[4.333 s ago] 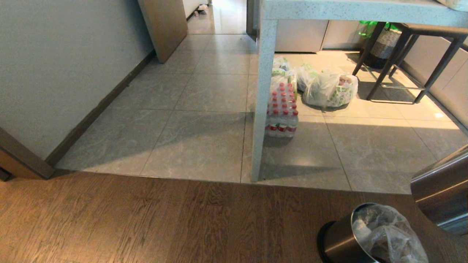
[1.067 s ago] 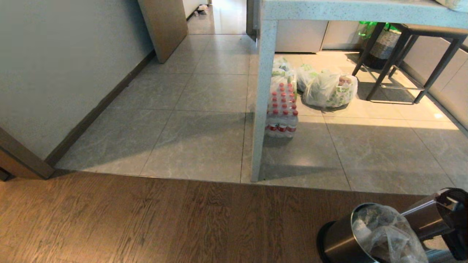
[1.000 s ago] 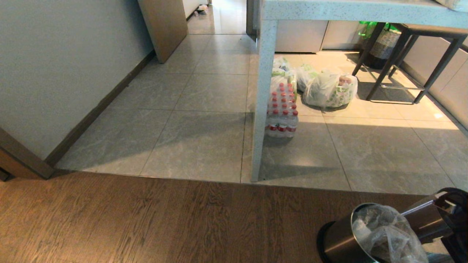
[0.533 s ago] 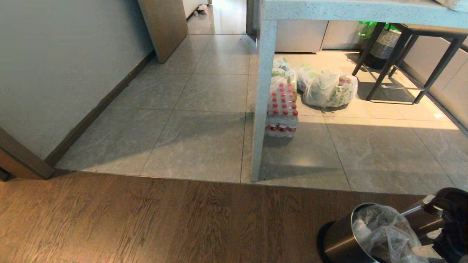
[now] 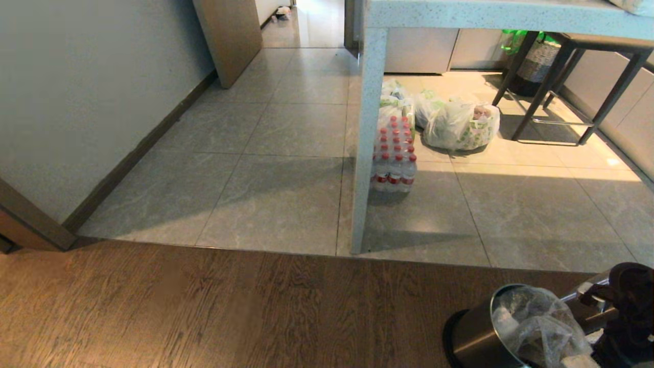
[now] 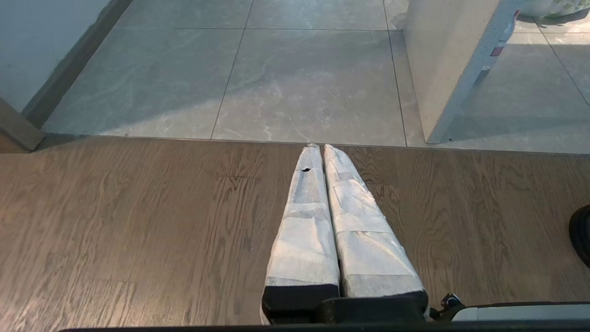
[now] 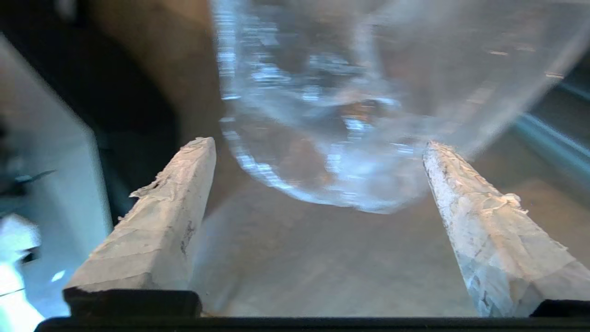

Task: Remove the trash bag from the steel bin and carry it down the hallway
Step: Pick up the trash bag

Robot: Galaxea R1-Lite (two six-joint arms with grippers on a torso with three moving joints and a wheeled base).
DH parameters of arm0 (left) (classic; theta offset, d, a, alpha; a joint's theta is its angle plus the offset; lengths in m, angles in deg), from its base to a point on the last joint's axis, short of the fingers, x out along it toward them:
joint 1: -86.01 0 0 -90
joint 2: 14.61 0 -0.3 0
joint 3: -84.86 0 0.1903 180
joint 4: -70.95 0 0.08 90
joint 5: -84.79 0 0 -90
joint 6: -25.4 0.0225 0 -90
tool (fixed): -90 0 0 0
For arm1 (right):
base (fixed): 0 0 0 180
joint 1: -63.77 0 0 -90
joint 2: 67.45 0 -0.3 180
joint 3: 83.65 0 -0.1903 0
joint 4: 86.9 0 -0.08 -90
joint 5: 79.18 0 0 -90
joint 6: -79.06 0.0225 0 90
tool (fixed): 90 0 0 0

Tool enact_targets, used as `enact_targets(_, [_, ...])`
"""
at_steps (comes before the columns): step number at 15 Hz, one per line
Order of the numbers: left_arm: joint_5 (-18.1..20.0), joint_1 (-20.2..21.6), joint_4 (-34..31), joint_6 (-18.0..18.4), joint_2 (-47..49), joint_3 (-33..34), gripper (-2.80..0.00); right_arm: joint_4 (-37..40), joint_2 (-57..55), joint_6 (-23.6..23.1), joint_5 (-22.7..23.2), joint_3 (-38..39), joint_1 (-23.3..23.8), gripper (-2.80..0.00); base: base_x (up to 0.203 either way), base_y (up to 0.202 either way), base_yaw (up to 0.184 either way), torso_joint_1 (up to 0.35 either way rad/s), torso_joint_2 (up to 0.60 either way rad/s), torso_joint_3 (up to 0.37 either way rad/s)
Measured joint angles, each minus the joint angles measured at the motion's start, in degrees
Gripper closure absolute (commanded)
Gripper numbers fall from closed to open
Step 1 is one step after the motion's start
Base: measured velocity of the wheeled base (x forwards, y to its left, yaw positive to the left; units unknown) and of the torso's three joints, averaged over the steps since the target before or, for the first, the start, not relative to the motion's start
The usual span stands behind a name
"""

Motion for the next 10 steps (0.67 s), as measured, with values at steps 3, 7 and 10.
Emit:
enact_targets(3, [-0.01,0.00,-0.02,0.03,0.00,0.00,0.00,1.04,0.11,0.04,1.36,-0.14,-0.50,-2.80,0.000,0.000,0.000,0.000,0.00,0.000])
enact_targets(7, [-0.01,0.00,0.00,0.02,0.00,0.00,0.00,0.95,-0.23,0.67,2.83,0.03,-2.56,-2.80,0.000,0.000,0.000,0.000,0.00,0.000])
enact_targets(10, [-0.01,0.00,0.00,0.02,0.00,0.00,0.00,-1.14,-2.01,0.73,3.07,-1.07,-3.57,-2.80,0.000,0.000,0.000,0.000,0.00,0.000])
